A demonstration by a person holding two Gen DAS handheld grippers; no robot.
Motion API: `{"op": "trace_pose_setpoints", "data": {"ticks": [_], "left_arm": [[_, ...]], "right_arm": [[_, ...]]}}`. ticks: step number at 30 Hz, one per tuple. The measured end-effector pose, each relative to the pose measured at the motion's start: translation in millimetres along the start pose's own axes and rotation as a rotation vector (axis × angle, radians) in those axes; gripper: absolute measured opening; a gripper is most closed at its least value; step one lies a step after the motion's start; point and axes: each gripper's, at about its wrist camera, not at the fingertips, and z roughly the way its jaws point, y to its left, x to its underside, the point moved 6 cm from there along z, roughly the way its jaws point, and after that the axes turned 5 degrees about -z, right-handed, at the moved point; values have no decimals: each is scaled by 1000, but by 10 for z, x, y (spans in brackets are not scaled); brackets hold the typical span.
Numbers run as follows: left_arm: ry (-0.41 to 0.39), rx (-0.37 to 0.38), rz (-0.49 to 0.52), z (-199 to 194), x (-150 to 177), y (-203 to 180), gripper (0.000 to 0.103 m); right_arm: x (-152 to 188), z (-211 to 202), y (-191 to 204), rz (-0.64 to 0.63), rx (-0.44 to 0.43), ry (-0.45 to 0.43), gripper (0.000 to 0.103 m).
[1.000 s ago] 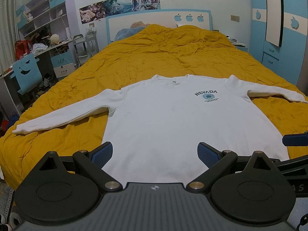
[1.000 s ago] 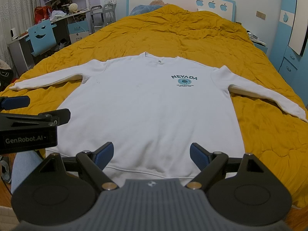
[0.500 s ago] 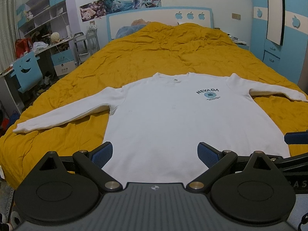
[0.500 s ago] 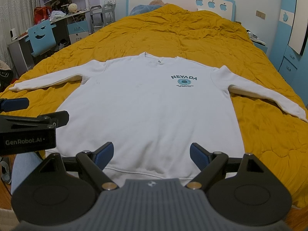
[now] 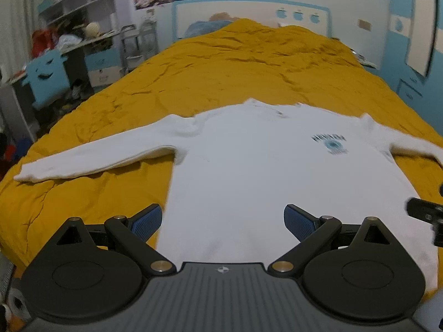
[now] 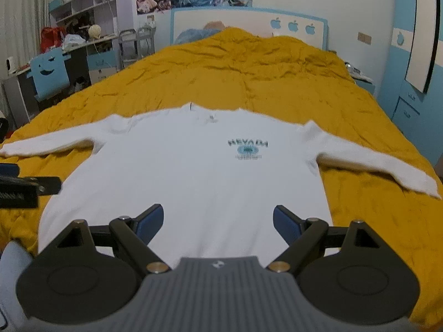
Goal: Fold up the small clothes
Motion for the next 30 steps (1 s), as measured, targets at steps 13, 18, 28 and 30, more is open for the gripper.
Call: {"op": "trace_pose_setpoints", "data": {"ticks": [13,18,28,30], "left_arm": [[-70,-82,-516,702,-524,2094,103],[-77,-171,-750,877,-420,3082,102],[-131,-230,-1030,1001,-187,4014,54],[-150,-240,-1020,1031,-259,4031,29]], "right_arm": [[-458,1100,-205,7,-23,-12,82],[-563,1481,-129,14,-1,34,82],[-718,1862,307,-18,-75,101,81],[-745,1894,360,-27,-79,104,80]]}}
